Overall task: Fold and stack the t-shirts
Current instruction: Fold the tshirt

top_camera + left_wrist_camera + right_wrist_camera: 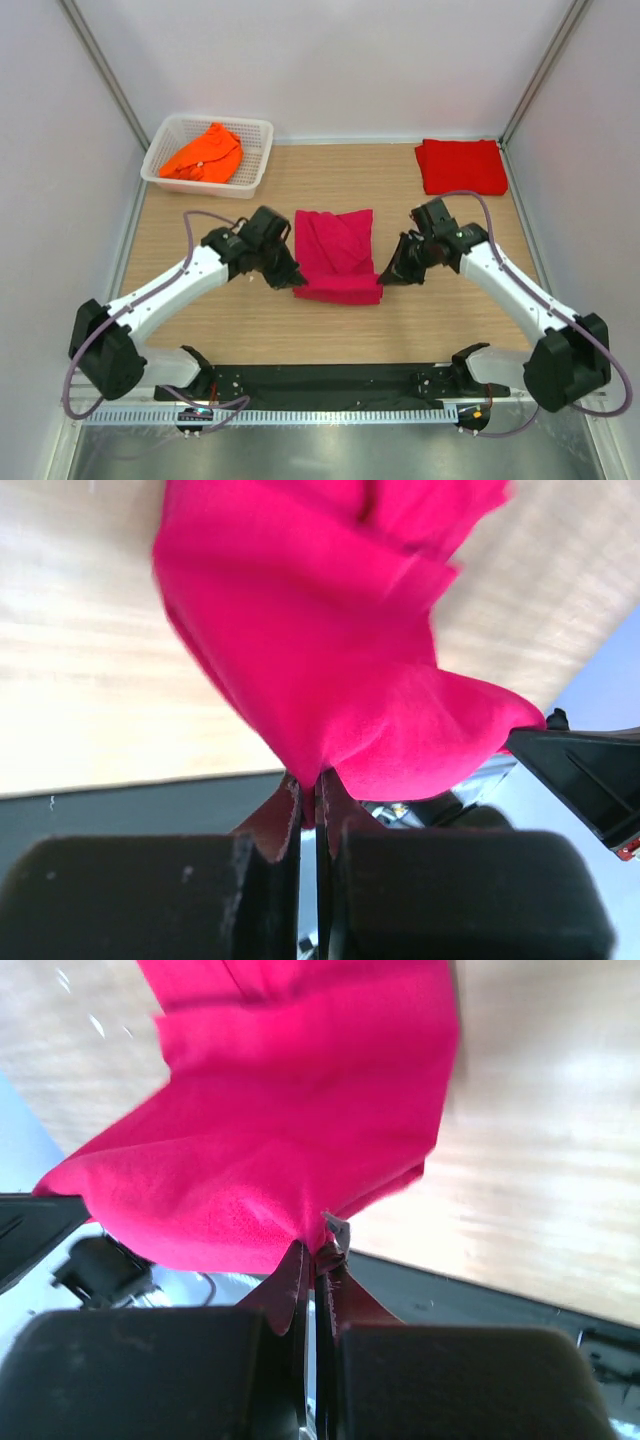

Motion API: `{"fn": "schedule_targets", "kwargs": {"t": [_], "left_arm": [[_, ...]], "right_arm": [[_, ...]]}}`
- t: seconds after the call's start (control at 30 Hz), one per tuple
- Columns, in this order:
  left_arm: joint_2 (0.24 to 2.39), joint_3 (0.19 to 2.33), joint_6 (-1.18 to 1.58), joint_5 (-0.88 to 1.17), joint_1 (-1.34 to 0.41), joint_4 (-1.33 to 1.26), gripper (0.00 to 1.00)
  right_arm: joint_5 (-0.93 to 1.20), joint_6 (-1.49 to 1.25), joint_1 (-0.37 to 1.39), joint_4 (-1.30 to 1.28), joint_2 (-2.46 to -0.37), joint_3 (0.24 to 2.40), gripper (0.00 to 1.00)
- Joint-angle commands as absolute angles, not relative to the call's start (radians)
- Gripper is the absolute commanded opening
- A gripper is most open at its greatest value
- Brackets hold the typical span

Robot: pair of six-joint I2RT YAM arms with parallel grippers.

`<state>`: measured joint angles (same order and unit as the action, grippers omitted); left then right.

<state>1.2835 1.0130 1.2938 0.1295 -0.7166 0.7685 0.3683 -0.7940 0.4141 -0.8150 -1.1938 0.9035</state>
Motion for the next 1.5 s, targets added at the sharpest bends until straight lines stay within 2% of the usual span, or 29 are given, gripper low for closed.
{"fn": "schedule_targets", "kwargs": {"t": [0.0, 0.3, 0.5, 1.17, 1.3, 1.33, 1.43, 1.47], "left_arm": [[1.377, 1.196, 1.092, 0.146, -0.628, 0.873, 0.00], [1.698, 1.569, 0.927, 0.276, -0.474, 0.899, 0.00], [1.848, 1.669, 0.888, 0.365, -0.408, 0.865, 0.00], [2.120, 1.913, 0.893, 0.486, -0.324, 0.778, 0.05], [2.174, 1.948, 0.896, 0.482, -0.305, 0.723, 0.13], [2.189, 1.965, 0.881, 0.463, -0.302, 0.712, 0.23], [2.281, 2.069, 0.858, 0.410, -0.287, 0.702, 0.39], [2.302, 2.104, 0.845, 0.407, -0.270, 0.716, 0.40]], "right_arm": [[0.370, -0.675, 0.368, -0.861, -1.294, 1.078, 0.01], [0.400, -0.629, 0.325, -0.842, -1.581, 1.379, 0.01], [0.433, -0.621, 0.279, -0.818, -1.719, 1.491, 0.01], [0.551, -0.609, 0.169, -0.727, -2.009, 1.707, 0.02], [0.538, -0.617, 0.163, -0.660, -2.069, 1.733, 0.05], [0.534, -0.624, 0.158, -0.638, -2.086, 1.743, 0.06], [0.473, -0.629, 0.146, -0.584, -2.169, 1.813, 0.22], [0.466, -0.623, 0.138, -0.594, -2.190, 1.847, 0.32]]}}
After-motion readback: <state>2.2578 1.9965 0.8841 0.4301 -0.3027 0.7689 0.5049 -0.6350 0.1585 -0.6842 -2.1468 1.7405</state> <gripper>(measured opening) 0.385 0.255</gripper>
